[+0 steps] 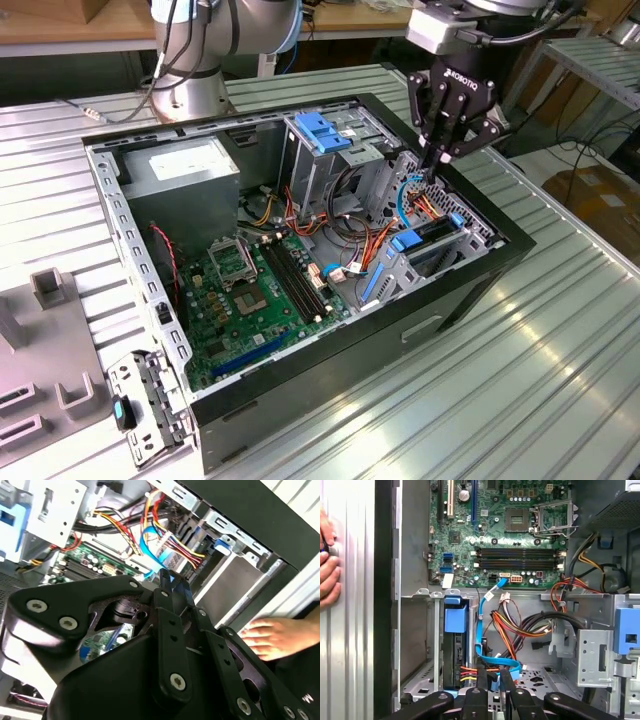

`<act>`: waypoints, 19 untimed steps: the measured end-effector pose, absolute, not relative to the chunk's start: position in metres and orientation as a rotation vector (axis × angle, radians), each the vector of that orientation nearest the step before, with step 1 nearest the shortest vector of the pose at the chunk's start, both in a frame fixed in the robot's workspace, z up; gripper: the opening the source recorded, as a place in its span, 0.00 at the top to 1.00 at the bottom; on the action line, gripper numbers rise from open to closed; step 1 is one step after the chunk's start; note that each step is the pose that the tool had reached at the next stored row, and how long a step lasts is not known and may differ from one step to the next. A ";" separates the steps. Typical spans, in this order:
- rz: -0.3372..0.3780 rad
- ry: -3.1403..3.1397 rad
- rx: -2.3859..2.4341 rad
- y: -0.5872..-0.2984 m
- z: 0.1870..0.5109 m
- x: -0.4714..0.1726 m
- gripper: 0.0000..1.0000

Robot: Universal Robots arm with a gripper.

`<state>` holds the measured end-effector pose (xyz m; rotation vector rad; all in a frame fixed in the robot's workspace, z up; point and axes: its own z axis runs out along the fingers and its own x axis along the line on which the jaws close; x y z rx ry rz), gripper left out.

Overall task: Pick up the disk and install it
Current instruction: 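Insert the second disk wire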

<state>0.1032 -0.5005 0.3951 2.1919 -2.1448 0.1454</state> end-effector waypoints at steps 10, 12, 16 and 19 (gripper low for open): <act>0.213 -2.108 2.156 -0.488 0.382 0.104 0.83; 0.223 -2.103 2.150 -0.488 0.380 0.104 0.89; 0.231 -2.098 2.146 -0.488 0.375 0.104 0.89; 0.237 -2.095 2.142 -0.488 0.373 0.104 0.83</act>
